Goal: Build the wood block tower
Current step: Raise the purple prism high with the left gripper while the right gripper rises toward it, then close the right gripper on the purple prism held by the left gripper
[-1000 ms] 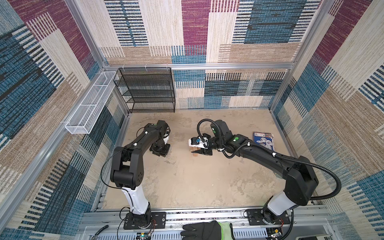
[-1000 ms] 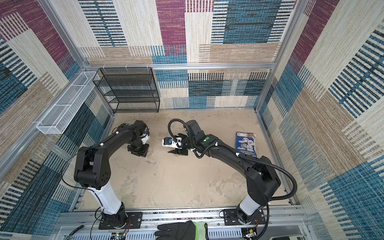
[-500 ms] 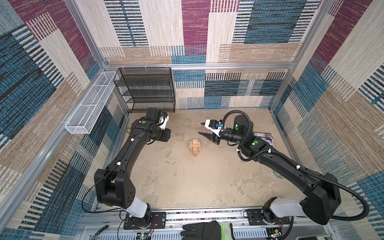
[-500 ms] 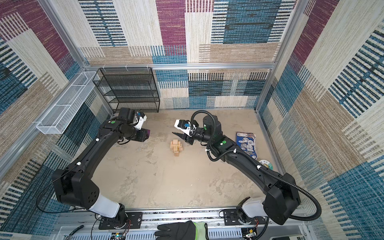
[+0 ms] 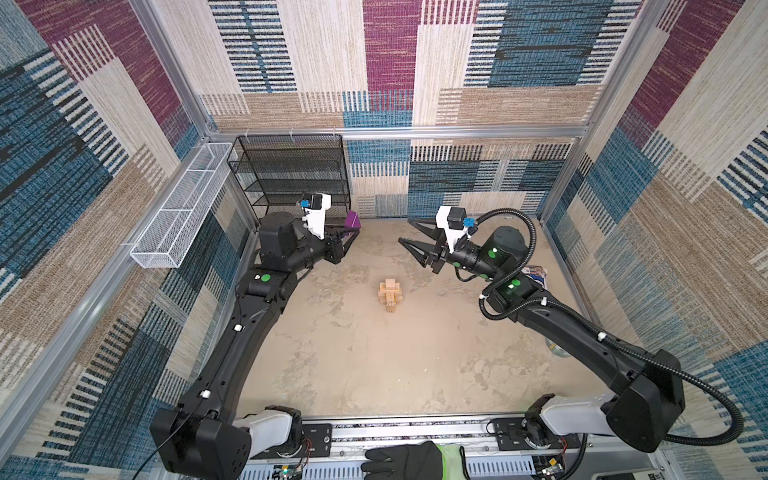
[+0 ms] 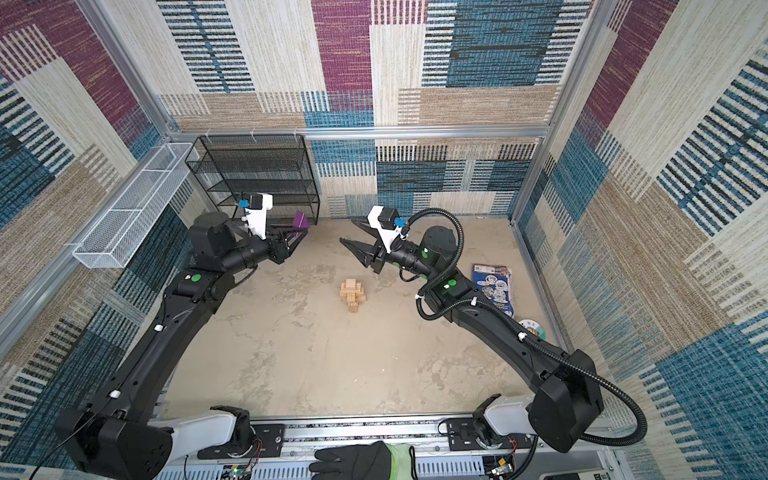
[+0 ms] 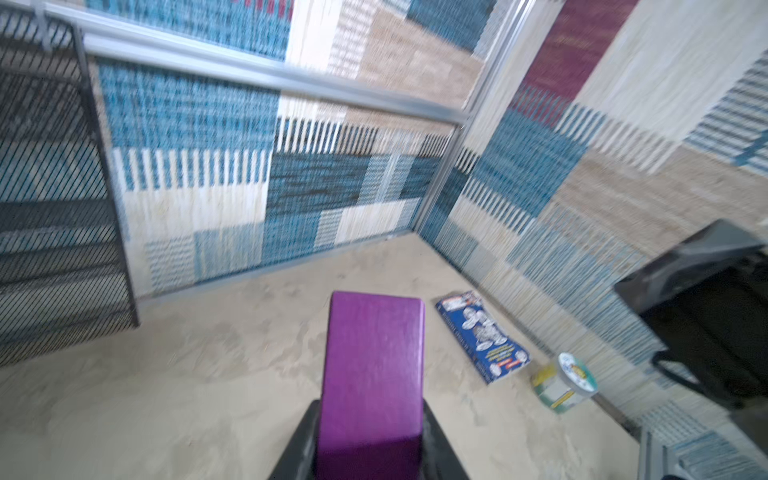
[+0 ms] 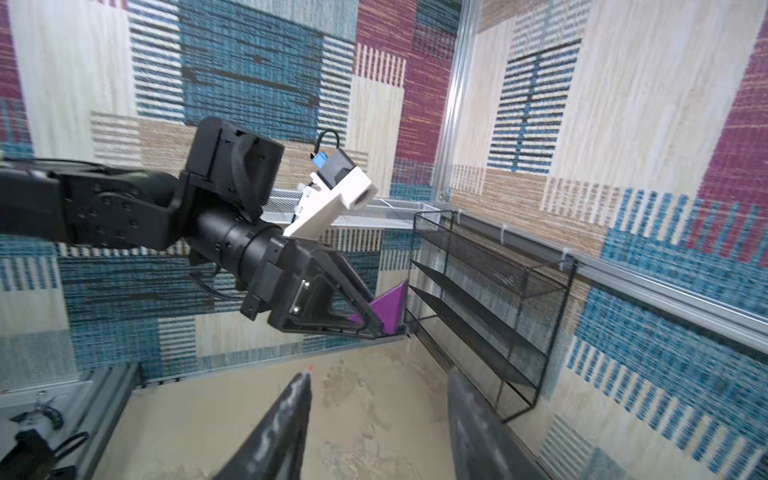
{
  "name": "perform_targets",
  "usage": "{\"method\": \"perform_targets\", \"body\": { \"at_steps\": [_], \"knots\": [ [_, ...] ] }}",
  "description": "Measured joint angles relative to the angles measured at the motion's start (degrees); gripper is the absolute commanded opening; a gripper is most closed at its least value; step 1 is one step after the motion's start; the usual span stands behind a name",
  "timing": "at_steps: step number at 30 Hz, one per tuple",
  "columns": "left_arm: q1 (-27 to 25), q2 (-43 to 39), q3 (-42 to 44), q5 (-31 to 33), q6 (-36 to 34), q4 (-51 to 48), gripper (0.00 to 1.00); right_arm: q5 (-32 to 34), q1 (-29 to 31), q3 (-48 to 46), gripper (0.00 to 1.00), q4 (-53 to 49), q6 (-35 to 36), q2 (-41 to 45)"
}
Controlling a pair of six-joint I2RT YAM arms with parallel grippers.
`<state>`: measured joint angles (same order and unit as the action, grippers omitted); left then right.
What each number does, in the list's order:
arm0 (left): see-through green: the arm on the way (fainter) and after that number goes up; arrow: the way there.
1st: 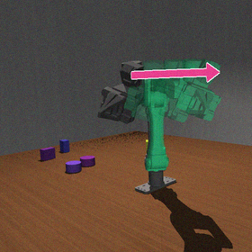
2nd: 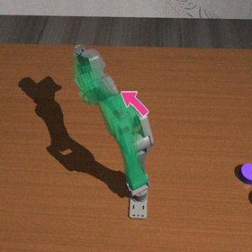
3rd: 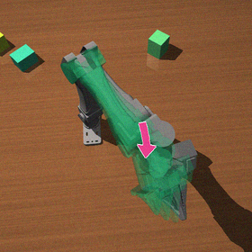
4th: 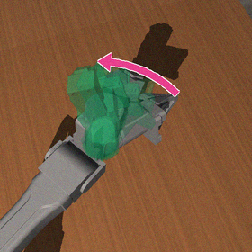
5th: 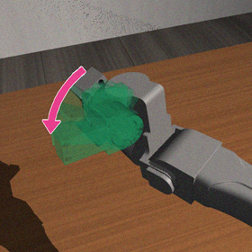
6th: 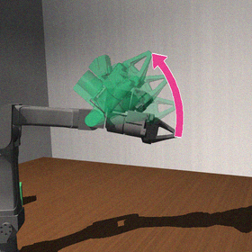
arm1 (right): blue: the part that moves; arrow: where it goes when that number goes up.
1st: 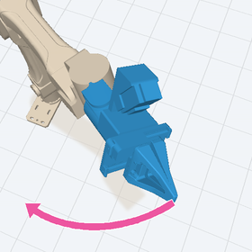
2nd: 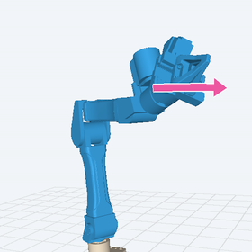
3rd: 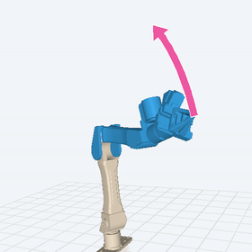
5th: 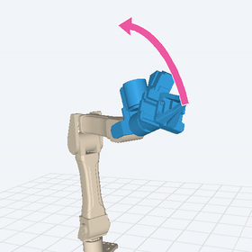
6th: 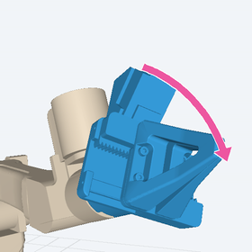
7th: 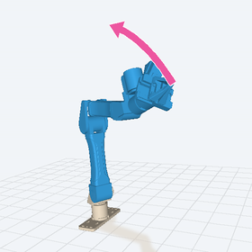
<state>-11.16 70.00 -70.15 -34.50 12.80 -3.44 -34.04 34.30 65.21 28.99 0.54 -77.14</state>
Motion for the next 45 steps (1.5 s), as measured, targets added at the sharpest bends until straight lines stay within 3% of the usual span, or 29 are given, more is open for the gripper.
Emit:
{"method": "perform_targets", "body": {
  "at_steps": [8, 17, 28, 45],
  "knots": [
    [-0.11, -3.08, 5.79, -9.25, 12.52, 26.18, 0.00, -12.20, -0.15, 5.16, 0.64, 10.25, -11.37, -4.28],
    [-0.72, -3.28, 6.64, -15.63, 21.22, 44.89, 0.00, -21.53, -0.15, 12.15, 0.61, 15.41, -24.98, -10.21],
    [-2.54, -0.74, 6.56, -19.56, 28.65, 56.50, 0.00, -26.03, -0.15, 20.17, 0.60, 19.63, -36.59, -17.22],
    [-4.37, 0.33, 6.56, -19.87, 30.51, 60.00, 0.00, -27.47, 1.88, 29.31, 0.52, 22.80, -41.86, -23.34]
  ]
}}
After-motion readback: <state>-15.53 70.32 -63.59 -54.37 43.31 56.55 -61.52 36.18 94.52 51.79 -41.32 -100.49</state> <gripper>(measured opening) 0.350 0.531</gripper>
